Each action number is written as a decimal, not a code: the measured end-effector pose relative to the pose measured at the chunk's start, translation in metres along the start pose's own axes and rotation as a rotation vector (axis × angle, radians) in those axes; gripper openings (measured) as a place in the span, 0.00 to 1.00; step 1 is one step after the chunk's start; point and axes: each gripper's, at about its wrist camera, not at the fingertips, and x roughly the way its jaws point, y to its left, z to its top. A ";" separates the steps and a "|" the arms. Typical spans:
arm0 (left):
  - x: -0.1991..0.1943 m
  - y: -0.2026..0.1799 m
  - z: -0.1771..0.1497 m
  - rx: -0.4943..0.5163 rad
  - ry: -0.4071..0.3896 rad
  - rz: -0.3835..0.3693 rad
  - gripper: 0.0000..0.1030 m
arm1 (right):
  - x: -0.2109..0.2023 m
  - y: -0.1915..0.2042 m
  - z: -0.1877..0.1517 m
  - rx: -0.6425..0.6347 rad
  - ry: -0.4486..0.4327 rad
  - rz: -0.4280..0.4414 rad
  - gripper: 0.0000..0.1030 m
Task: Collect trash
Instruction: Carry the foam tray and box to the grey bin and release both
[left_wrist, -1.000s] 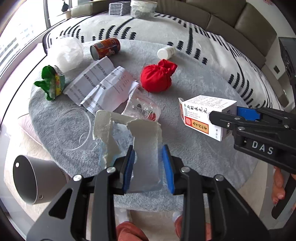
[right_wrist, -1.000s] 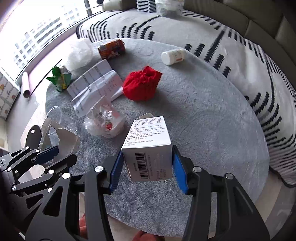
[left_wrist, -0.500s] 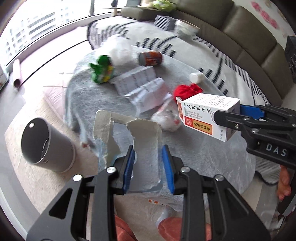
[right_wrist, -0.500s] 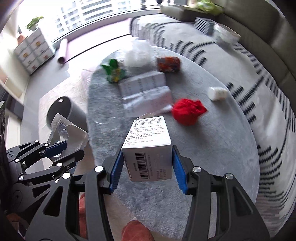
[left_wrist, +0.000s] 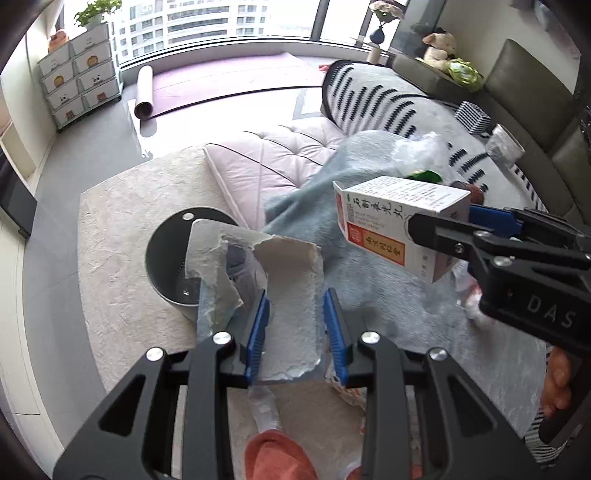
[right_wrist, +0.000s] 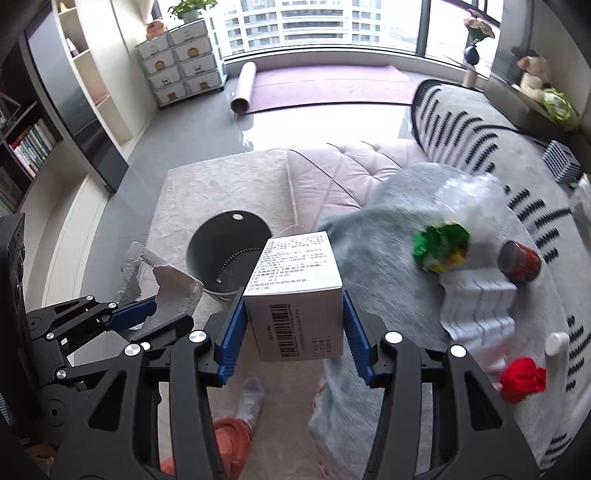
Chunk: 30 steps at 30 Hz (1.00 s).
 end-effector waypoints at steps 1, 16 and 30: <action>0.006 0.017 0.008 -0.016 -0.005 0.016 0.30 | 0.015 0.011 0.011 -0.011 0.004 0.021 0.47; 0.106 0.159 0.055 -0.135 0.027 0.094 0.30 | 0.185 0.100 0.106 -0.164 0.094 0.118 0.55; 0.138 0.162 0.068 -0.101 0.050 0.076 0.63 | 0.192 0.083 0.096 -0.131 0.164 0.090 0.55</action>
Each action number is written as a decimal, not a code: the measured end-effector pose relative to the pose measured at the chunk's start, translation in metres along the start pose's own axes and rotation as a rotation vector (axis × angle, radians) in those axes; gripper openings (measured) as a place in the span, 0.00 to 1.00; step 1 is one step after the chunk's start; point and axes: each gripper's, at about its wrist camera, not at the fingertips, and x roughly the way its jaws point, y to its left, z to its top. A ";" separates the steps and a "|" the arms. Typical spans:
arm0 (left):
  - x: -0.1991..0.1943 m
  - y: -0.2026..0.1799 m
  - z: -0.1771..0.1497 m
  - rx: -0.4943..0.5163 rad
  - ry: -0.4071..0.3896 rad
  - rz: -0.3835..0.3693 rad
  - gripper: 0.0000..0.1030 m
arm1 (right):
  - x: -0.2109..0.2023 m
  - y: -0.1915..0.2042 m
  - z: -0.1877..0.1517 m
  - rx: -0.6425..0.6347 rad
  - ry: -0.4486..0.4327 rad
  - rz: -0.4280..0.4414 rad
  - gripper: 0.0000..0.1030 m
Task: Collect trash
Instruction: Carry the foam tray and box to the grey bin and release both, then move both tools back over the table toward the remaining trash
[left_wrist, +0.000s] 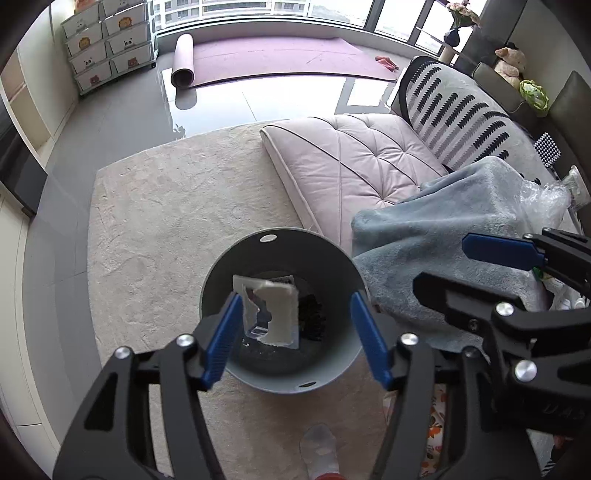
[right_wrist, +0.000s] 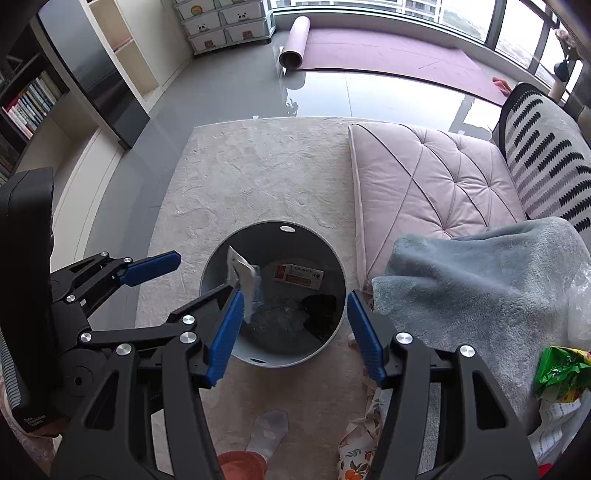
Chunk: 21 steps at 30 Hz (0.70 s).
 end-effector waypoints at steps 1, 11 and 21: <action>-0.001 -0.002 0.000 0.009 0.003 0.001 0.64 | -0.003 -0.001 -0.001 0.005 -0.003 -0.001 0.55; -0.026 -0.054 -0.009 0.102 0.024 -0.028 0.64 | -0.050 -0.042 -0.036 0.123 -0.059 -0.044 0.55; -0.054 -0.185 -0.032 0.300 0.036 -0.169 0.64 | -0.136 -0.137 -0.131 0.342 -0.110 -0.165 0.55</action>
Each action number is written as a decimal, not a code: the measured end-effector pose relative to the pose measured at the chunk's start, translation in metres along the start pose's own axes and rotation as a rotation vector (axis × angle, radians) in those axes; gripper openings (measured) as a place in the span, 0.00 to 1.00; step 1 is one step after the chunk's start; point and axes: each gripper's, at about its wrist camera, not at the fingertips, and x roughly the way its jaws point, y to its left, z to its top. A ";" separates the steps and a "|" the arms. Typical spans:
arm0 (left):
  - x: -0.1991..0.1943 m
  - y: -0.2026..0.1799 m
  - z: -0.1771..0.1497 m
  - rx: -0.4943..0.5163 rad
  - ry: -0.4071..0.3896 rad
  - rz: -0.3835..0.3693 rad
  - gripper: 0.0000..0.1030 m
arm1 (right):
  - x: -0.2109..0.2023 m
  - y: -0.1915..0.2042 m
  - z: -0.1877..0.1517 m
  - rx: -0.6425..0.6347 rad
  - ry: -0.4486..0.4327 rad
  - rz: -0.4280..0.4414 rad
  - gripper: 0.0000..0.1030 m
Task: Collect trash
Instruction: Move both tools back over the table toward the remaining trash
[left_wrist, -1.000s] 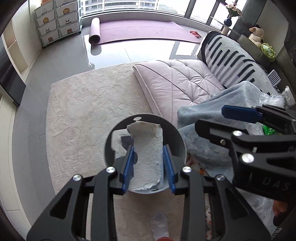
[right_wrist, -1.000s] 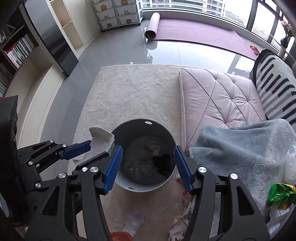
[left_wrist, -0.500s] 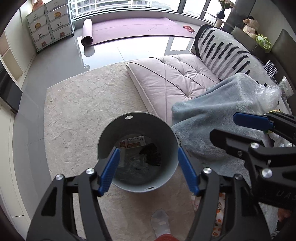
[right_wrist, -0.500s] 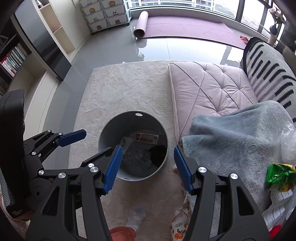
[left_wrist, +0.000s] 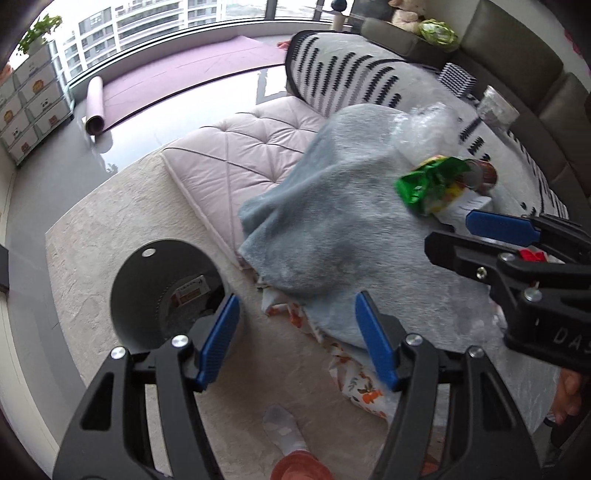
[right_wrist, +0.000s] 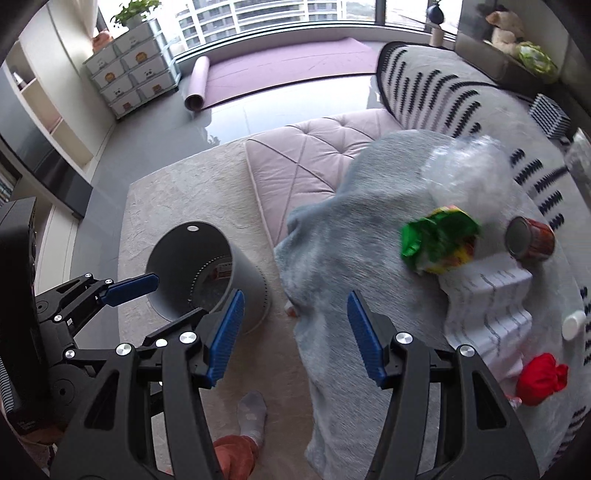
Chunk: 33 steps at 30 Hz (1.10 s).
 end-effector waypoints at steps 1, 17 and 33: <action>-0.001 -0.018 0.001 0.022 0.000 -0.023 0.64 | -0.007 -0.013 -0.007 0.017 -0.002 -0.014 0.55; 0.020 -0.195 -0.029 0.193 0.043 -0.138 0.64 | -0.079 -0.169 -0.120 0.191 0.013 -0.155 0.55; 0.055 -0.199 -0.043 0.102 0.062 -0.018 0.63 | -0.035 -0.201 -0.146 0.096 0.056 -0.093 0.55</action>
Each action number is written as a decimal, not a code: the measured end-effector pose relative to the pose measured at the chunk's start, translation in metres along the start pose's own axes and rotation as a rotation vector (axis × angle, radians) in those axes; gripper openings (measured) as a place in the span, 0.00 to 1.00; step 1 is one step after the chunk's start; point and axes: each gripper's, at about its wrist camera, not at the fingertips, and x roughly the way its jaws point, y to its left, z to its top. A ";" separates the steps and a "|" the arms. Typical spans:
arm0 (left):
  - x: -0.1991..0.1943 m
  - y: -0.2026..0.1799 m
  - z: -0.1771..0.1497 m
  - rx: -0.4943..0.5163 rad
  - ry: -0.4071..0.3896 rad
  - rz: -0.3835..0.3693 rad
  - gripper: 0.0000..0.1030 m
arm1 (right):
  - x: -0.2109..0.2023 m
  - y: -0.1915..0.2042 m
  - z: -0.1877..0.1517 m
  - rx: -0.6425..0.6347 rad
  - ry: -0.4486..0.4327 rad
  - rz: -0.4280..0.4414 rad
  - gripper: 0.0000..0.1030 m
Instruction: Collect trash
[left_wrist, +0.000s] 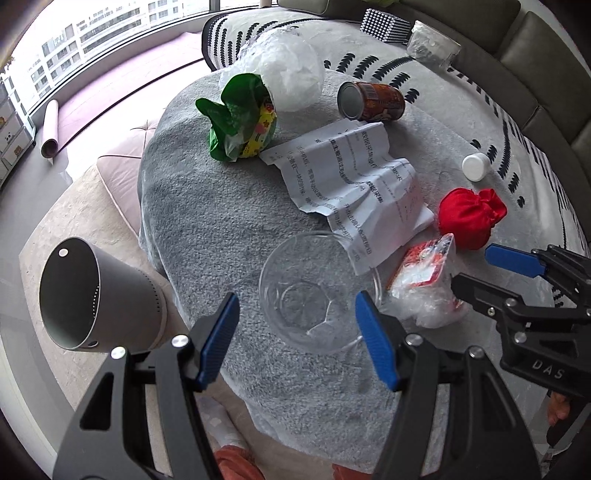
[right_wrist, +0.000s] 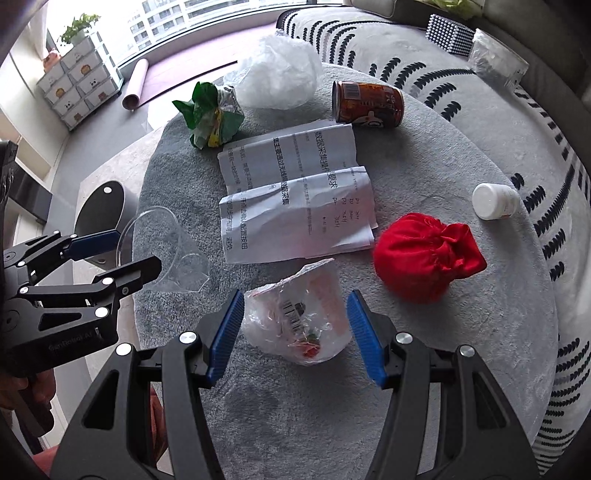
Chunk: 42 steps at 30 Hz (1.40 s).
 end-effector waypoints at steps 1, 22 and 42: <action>0.003 0.000 -0.001 -0.008 0.003 0.003 0.63 | 0.004 0.001 -0.001 -0.011 0.007 0.002 0.55; 0.026 0.004 -0.009 -0.085 0.018 -0.009 0.10 | 0.047 0.007 -0.006 -0.154 0.070 0.029 0.41; -0.018 0.059 0.005 -0.121 -0.049 -0.045 0.08 | 0.018 0.070 0.032 -0.127 0.042 0.062 0.39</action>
